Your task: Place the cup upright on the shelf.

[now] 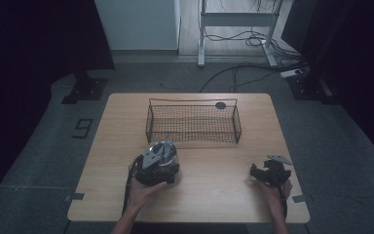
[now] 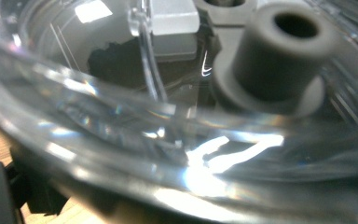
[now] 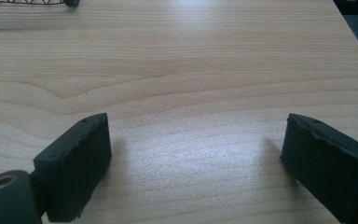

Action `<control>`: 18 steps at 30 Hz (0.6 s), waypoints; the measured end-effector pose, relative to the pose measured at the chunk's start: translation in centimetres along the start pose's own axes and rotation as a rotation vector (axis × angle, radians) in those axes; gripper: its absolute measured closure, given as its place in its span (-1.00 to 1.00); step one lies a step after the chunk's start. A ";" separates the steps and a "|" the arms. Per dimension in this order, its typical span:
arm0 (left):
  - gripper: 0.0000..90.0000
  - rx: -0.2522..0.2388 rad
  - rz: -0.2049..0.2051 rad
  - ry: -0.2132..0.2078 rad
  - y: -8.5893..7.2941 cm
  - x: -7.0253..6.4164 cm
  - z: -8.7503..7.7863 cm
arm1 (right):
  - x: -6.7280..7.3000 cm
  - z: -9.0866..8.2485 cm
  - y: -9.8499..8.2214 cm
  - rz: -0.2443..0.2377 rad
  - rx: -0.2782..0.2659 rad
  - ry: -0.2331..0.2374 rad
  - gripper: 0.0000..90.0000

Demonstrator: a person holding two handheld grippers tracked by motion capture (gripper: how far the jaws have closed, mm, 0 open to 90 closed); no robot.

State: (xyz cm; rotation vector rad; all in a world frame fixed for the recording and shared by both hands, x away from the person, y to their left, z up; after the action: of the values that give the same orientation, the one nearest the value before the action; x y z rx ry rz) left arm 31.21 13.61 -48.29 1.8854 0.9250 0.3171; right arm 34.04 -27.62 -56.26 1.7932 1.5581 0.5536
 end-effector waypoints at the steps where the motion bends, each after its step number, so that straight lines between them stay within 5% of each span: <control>1: -0.92 0.000 0.000 0.000 0.0 0.0 0.0 | 0.0 0.0 0.0 0.000 0.000 0.000 -0.82; 4: -0.92 -0.015 -0.027 -0.035 0.3 0.1 -0.5 | 0.0 0.0 0.0 0.000 0.000 0.000 -0.82; 18: -0.92 -0.017 -0.027 -0.005 0.3 0.5 -0.9 | 0.0 0.0 0.0 0.000 0.000 0.000 -0.82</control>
State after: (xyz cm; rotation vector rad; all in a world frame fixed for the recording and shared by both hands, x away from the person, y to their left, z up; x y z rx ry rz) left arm 31.17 14.43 -47.69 1.8556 0.9410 0.3035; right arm 34.05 -27.63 -56.26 1.7935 1.5583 0.5539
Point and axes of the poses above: each handheld gripper's, and its own axes: z roughly forward along the jaws, y roughly out of its top, x roughly to its left, the point moved 1 cm from there along z, roughly forward along the jaws, and after that the axes turned 11 degrees about -y, right-handed, at the moved point
